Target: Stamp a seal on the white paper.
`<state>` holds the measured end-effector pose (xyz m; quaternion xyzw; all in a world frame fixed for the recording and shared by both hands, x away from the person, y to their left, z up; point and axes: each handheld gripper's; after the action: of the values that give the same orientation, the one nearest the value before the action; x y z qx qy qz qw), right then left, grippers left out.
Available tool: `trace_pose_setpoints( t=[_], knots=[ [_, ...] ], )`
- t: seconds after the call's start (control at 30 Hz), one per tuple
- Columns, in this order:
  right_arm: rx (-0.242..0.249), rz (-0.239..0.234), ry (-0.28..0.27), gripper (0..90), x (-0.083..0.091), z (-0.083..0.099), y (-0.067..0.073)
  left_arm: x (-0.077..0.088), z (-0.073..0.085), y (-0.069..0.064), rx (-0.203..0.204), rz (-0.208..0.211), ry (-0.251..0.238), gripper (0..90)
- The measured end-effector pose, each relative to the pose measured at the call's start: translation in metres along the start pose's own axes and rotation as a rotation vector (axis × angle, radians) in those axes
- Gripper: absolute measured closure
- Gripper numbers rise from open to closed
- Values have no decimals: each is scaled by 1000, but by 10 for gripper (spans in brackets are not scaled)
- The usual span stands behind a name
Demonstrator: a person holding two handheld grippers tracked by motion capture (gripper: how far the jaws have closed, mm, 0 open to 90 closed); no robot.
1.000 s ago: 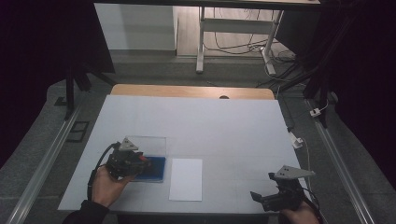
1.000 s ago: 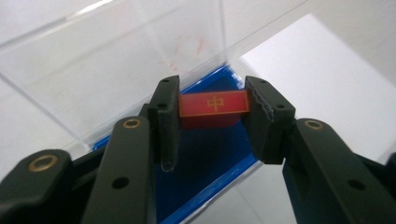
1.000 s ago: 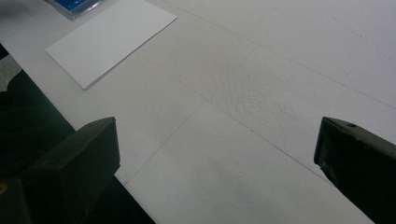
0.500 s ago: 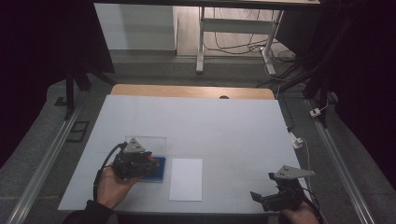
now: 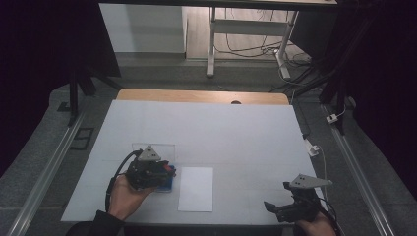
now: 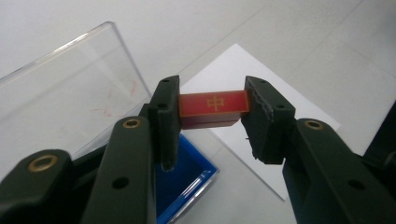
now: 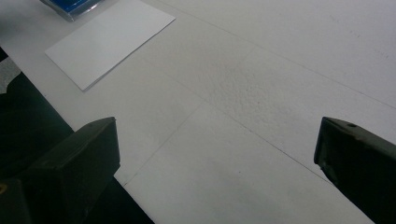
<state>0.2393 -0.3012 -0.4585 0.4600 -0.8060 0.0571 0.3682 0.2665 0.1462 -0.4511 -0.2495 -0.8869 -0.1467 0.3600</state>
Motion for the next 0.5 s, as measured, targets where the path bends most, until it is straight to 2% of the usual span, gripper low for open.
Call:
trace_pose_setpoints(
  t=[0.27, 0.37, 0.5],
  knots=[
    [-1, -4, -1, 4, 0, 0, 0, -7, -10, -14, -45, 34, 2, 581],
    [-2, -4, -2, 4, 0, 0, 0, -10, -13, -18, -55, 60, 4, 581],
    [-4, -7, -7, 4, 0, 0, -1, -14, -16, -24, -78, 63, 10, 581]
  ],
)
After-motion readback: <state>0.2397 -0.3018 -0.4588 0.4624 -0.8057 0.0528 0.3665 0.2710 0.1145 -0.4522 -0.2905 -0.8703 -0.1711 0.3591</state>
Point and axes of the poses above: each handheld gripper's, and its own axes: x roughly backward along the jaws, z roughly out of its underside, y roughly to its left, and after that the axes turned 14 degrees about -z, right-handed
